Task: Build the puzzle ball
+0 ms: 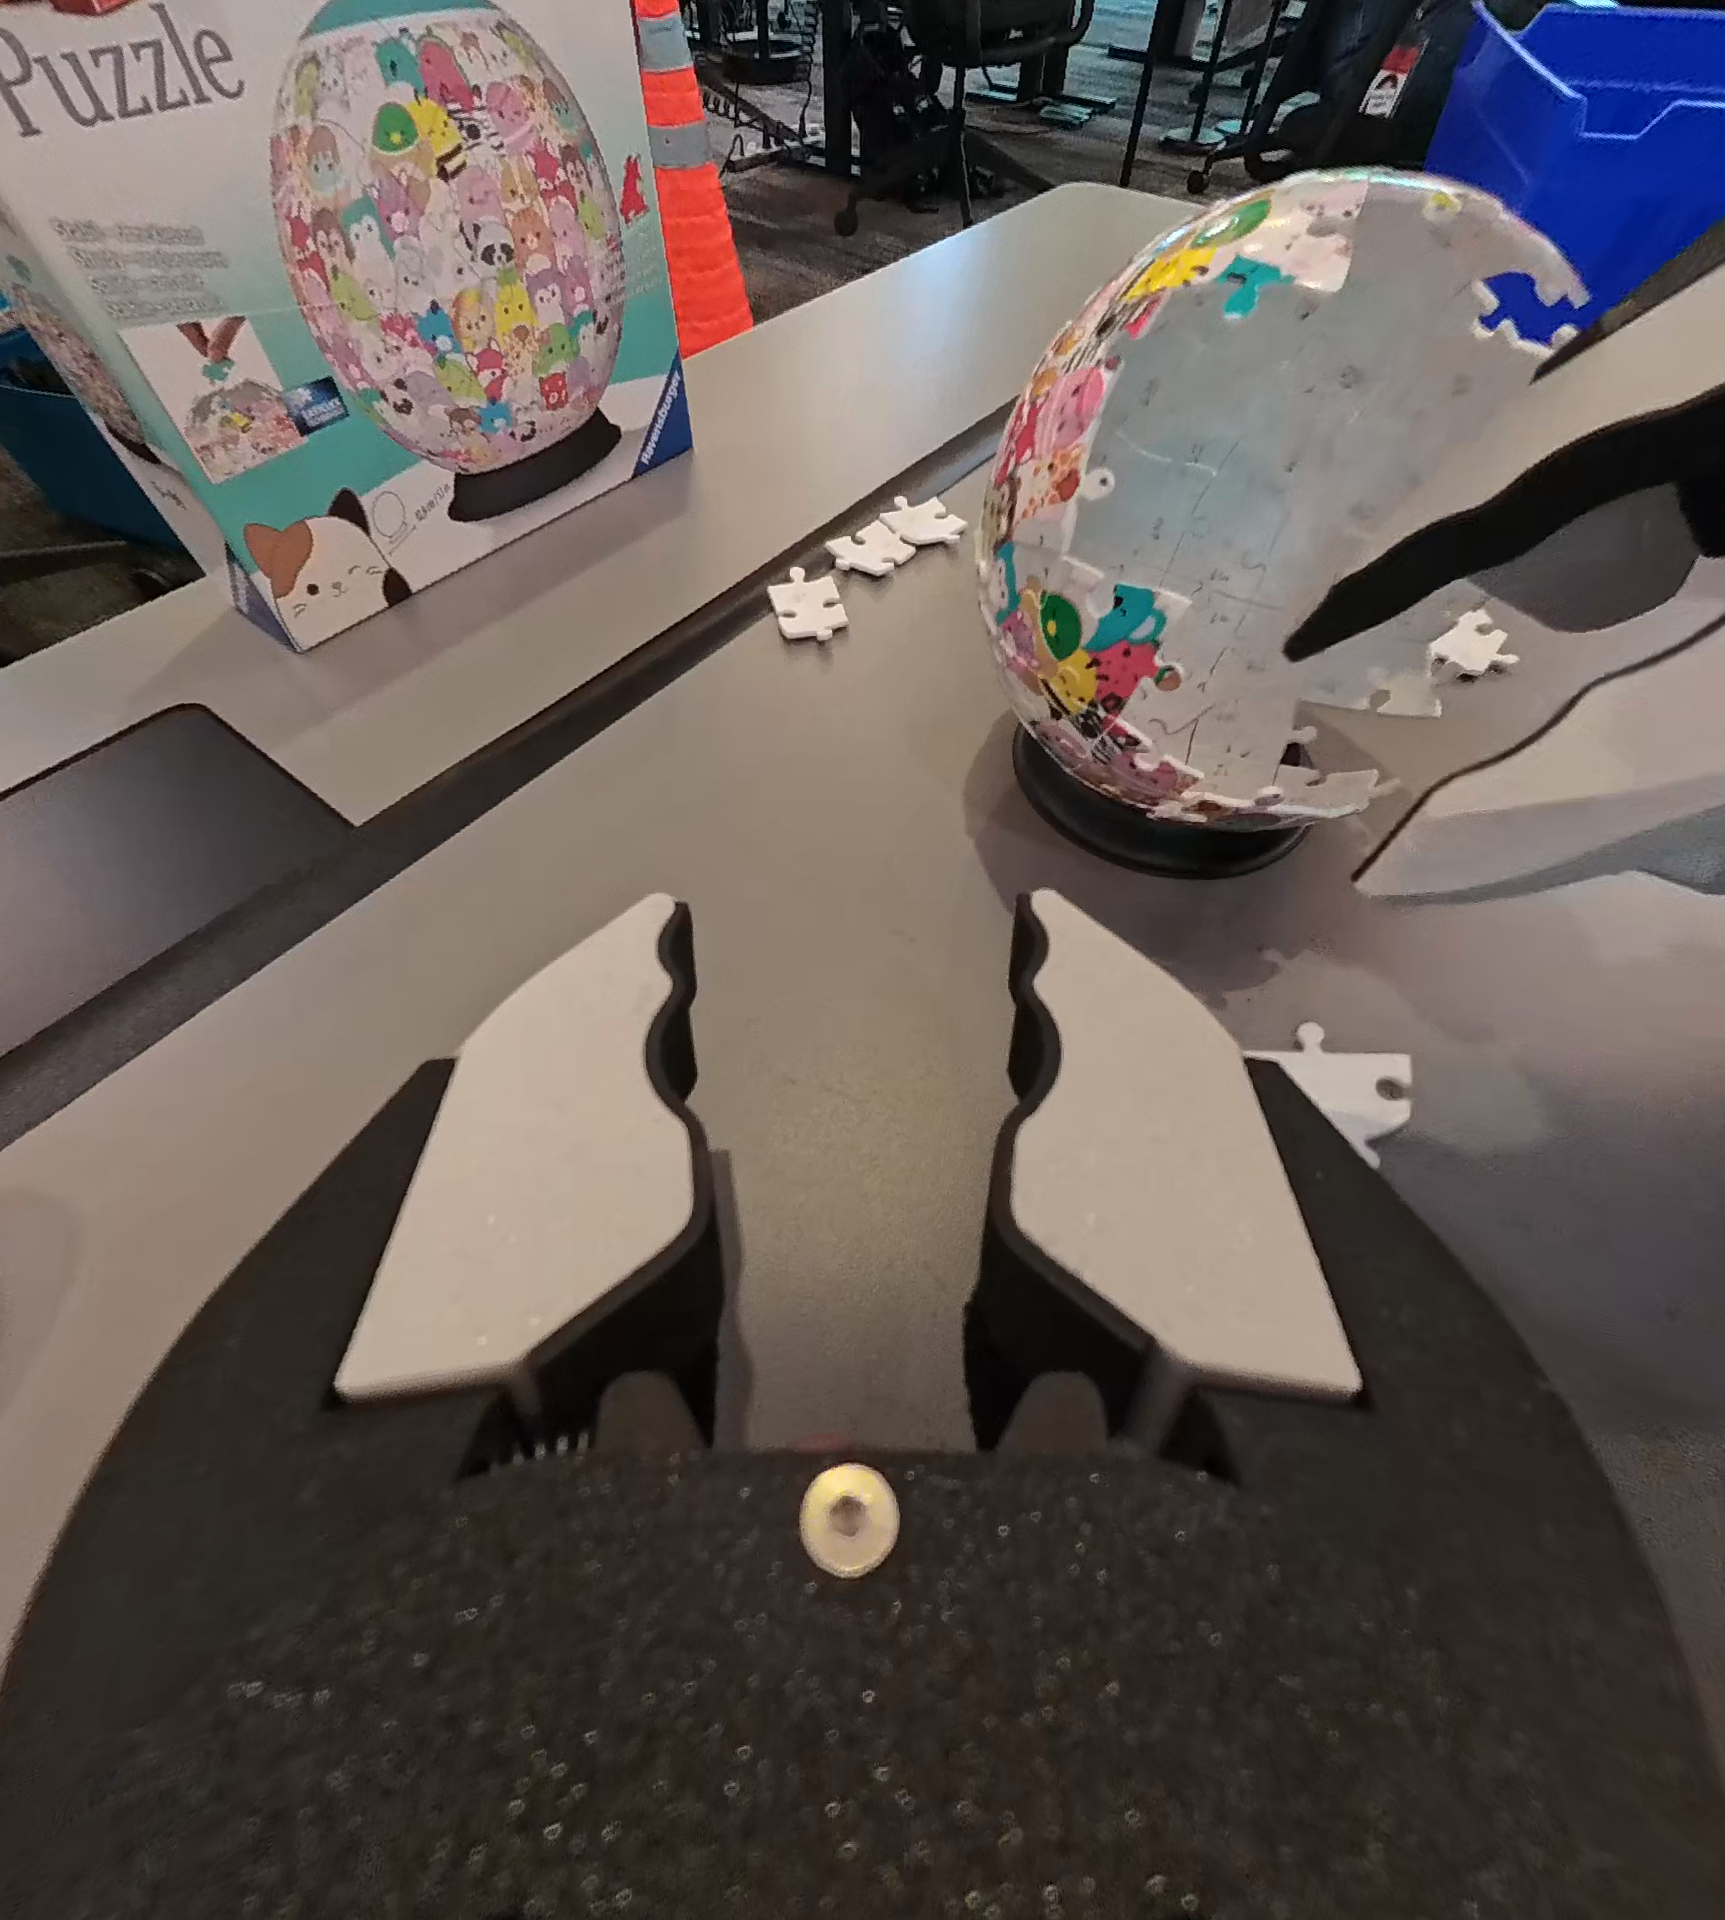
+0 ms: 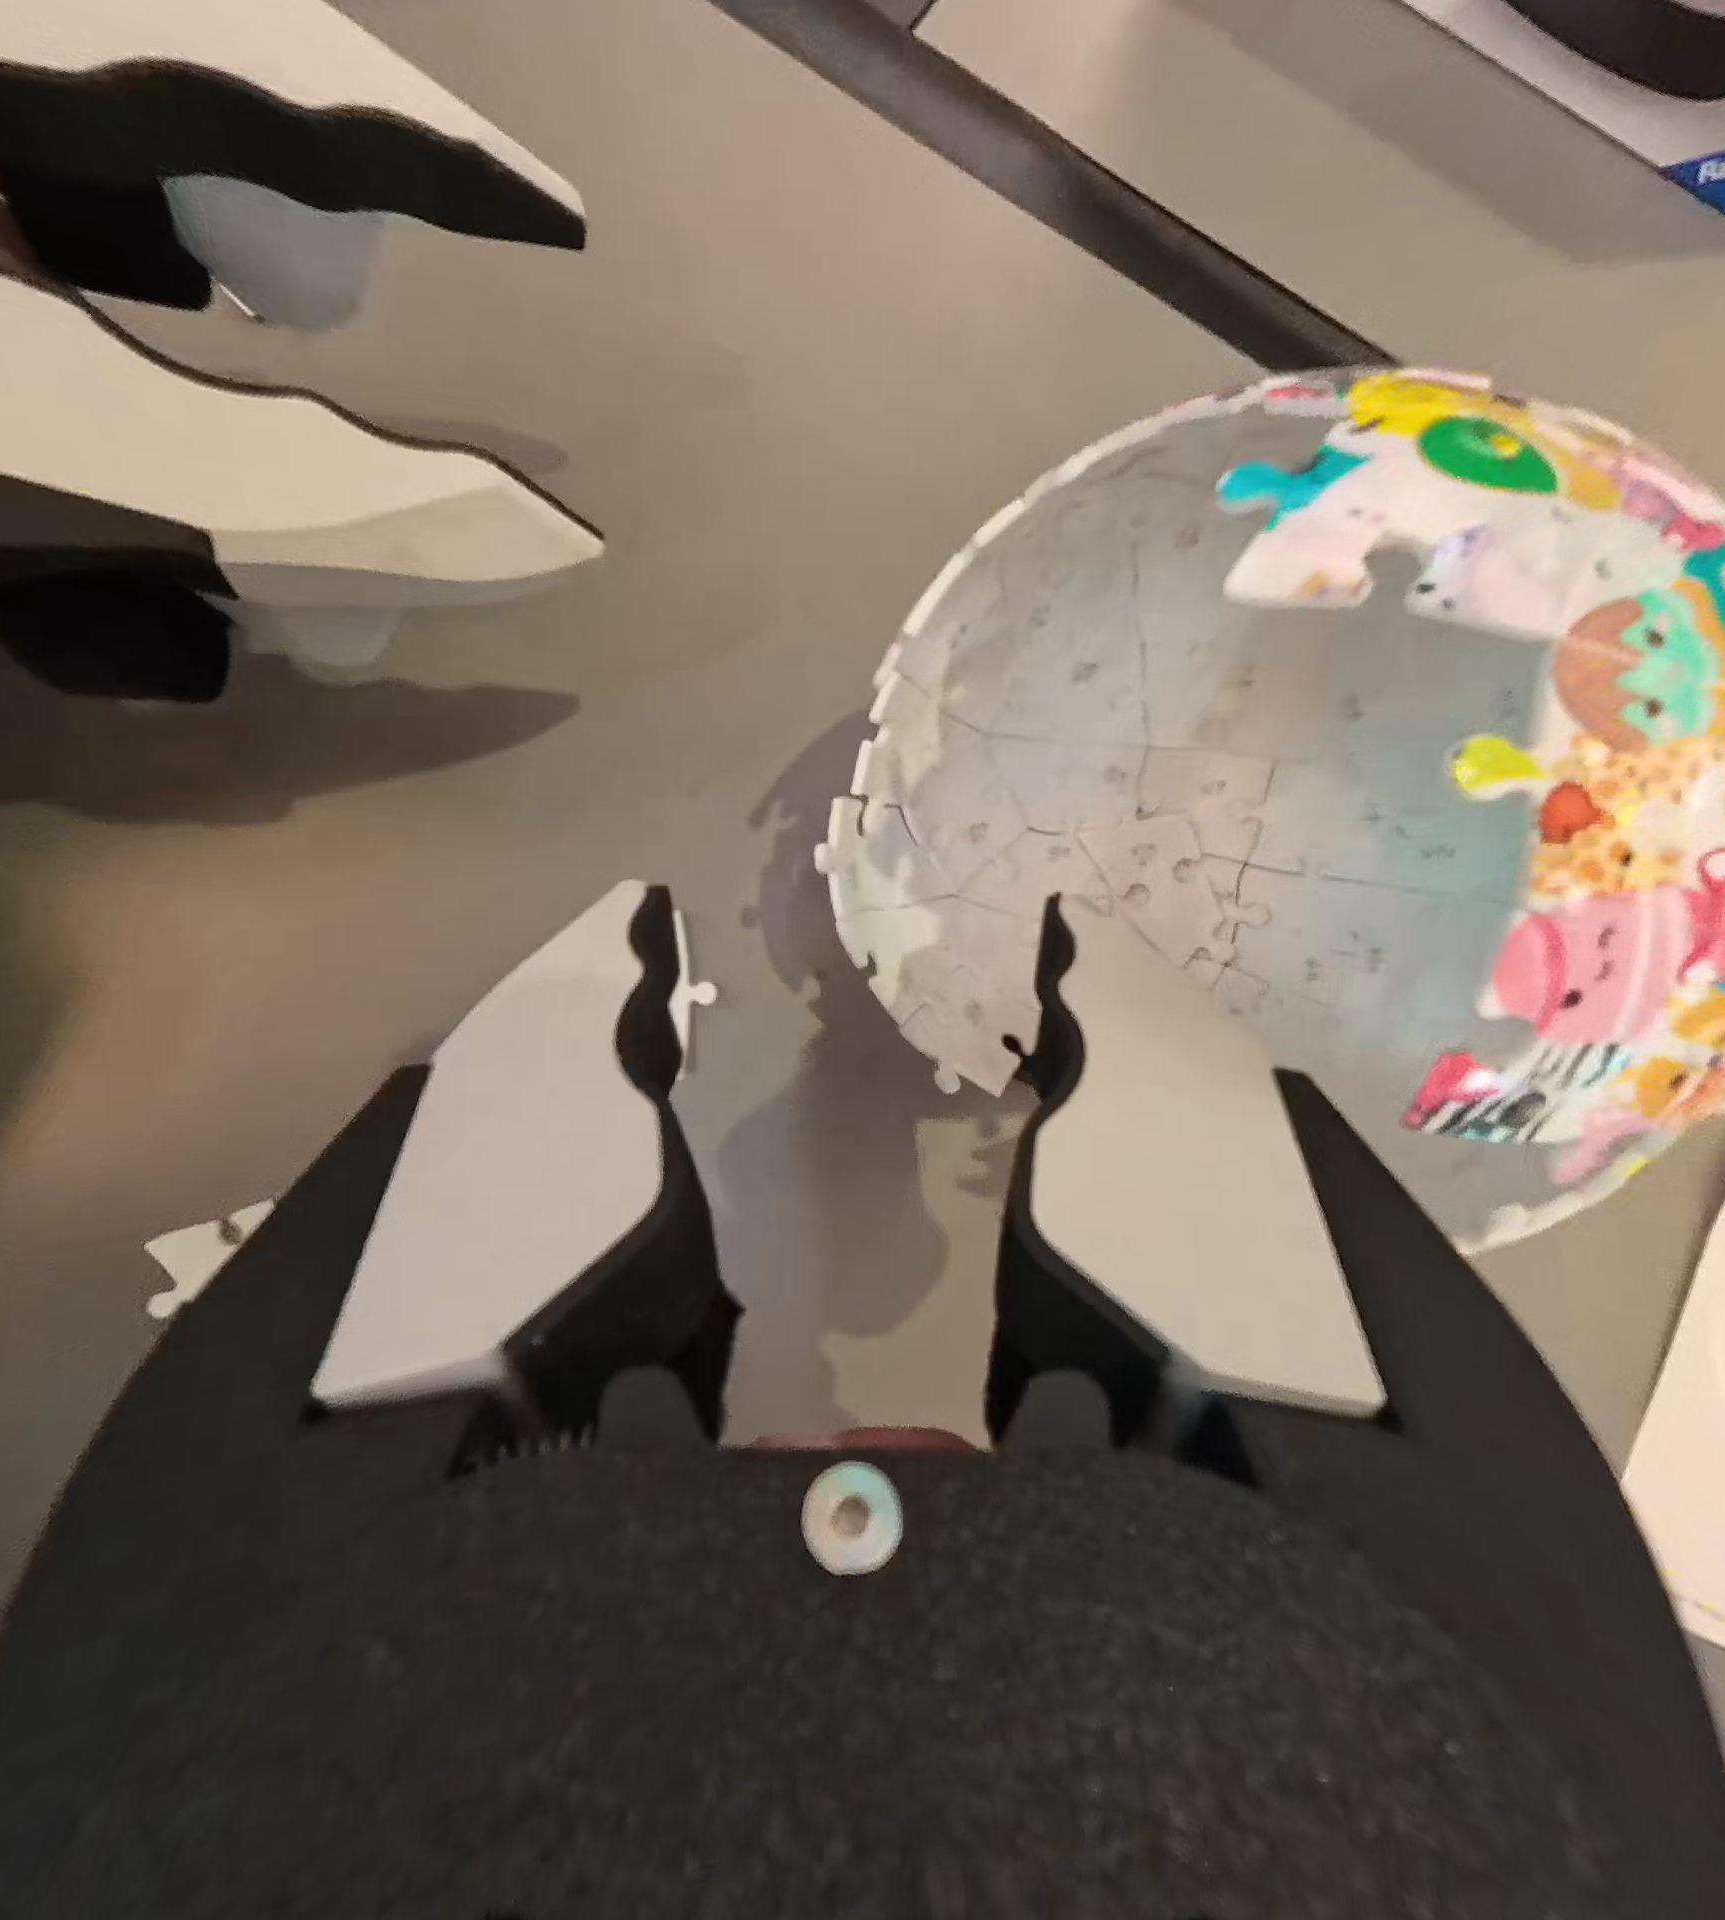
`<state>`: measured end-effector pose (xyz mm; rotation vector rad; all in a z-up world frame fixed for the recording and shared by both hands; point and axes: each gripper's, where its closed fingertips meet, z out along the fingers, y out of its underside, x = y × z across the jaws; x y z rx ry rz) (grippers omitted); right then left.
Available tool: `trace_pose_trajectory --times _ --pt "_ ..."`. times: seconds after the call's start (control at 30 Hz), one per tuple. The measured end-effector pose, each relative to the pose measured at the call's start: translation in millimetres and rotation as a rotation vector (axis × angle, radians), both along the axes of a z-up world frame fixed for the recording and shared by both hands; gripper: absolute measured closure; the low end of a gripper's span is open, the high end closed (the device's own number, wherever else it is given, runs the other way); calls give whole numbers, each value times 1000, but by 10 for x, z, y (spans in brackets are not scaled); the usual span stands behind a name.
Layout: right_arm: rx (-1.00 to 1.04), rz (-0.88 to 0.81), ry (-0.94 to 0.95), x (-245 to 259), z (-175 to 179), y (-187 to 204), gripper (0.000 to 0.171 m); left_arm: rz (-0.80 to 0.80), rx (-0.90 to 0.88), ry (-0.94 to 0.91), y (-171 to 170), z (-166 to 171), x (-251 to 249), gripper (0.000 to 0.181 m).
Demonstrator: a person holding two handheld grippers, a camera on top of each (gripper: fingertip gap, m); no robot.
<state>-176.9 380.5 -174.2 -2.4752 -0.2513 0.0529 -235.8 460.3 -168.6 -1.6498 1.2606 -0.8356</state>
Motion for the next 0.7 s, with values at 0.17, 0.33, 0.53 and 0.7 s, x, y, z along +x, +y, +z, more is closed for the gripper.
trace_pose_trajectory --times 0.17,0.33,0.53,0.7 --pt "41 127 14 -191 75 -112 105 0 0 8 0 -12 4 123" --pt "11 142 77 -206 137 -371 99 1 2 14 0 -20 7 123" --pt "-51 184 43 -210 170 -664 93 1 2 14 1 -20 7 123" --pt "-92 200 139 -315 255 -728 76 1 6 16 -1 -22 8 123"
